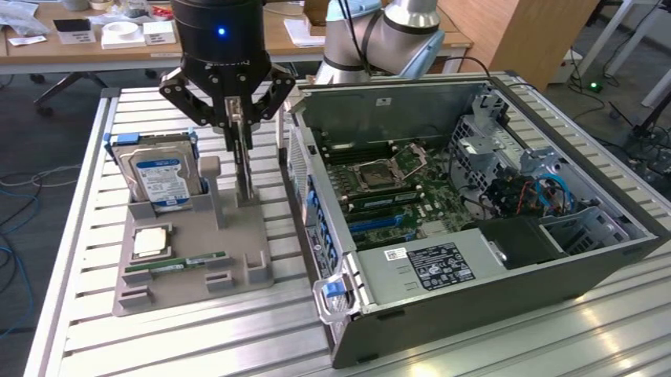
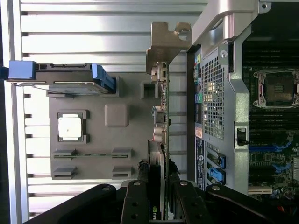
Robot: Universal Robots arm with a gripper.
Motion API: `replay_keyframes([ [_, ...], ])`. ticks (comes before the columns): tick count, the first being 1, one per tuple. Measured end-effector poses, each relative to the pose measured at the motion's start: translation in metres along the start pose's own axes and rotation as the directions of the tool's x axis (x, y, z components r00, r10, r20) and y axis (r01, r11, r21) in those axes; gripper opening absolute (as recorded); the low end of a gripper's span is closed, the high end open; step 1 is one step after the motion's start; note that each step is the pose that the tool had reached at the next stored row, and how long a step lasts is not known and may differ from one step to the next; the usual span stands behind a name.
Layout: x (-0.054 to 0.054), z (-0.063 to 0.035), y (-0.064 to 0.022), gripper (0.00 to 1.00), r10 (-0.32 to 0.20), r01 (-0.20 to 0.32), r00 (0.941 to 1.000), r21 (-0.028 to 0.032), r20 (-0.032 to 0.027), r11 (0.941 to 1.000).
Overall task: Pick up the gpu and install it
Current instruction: 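Pick up the gpu and move the gpu toward the slot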
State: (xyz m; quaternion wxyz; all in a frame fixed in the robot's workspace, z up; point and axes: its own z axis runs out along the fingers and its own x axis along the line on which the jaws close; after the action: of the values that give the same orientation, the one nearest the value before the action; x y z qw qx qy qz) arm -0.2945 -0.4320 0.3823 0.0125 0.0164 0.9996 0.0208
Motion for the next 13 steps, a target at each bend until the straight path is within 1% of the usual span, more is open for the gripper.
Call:
replay_keyframes([
  [4, 0.0, -0.004, 0.0002, 0.26, 0.0, 0.0, 1.0, 0.0001, -0.0001, 1.0],
  [11, 0.0, -0.0175, 0.0008, 0.26, 0.0, 0.0, 1.0, -0.0004, 0.0, 1.0],
  [13, 0.0, -0.0187, 0.0008, 0.26, 0.0, 0.0, 1.0, -0.0006, 0.0001, 1.0],
])
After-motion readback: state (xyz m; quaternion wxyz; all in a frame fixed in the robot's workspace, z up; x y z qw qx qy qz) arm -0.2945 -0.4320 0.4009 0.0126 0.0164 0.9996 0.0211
